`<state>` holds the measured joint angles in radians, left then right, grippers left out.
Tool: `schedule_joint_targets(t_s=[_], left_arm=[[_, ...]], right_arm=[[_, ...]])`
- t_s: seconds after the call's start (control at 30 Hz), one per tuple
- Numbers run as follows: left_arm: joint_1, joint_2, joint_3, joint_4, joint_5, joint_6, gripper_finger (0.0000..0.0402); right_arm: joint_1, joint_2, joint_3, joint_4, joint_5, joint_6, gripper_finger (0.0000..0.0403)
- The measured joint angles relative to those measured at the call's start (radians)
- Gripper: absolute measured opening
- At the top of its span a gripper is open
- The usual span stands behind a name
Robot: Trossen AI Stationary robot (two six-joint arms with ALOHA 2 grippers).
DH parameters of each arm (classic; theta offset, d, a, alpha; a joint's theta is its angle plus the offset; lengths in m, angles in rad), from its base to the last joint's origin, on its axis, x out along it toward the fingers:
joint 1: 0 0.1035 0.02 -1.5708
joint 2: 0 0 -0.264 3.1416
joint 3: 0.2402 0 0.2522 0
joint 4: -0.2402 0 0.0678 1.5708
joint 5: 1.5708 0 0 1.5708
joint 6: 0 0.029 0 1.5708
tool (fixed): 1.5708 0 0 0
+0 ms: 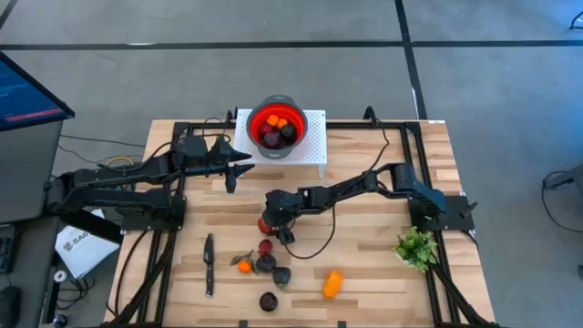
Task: Pick & Place Fruit
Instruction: Put the apple into the red strainer bowl
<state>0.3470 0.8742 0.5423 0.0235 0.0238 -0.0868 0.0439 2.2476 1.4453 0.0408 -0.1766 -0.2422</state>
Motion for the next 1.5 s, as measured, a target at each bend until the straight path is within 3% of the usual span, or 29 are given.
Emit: schedule_joint_targets(t_s=[0.3, 0.77, 1.07, 1.37, 1.5], left_arm=[[0.000, 0.000, 0.000, 0.000, 0.000, 0.000, 0.0153], [0.000, 0.000, 0.000, 0.000, 0.000, 0.001, 0.0153], [0.000, 0.000, 0.000, -0.001, 0.000, 0.003, 0.0153], [0.000, 0.000, 0.000, -0.008, 0.000, 0.002, 0.0153], [0.000, 0.000, 0.000, -0.007, 0.000, 0.003, 0.0153]], right_arm=[[0.003, 0.000, 0.002, 0.004, 0.001, 0.068, 0.0256], [-0.017, -0.008, 0.002, 0.141, -0.006, 0.181, 0.0252], [-0.017, -0.106, -0.024, 0.017, -0.063, 0.220, 0.0251], [-0.012, -0.339, -0.306, 0.019, -0.050, 0.354, 0.0251], [0.009, -0.439, -0.467, 0.212, -0.051, 0.488, 0.0251]])
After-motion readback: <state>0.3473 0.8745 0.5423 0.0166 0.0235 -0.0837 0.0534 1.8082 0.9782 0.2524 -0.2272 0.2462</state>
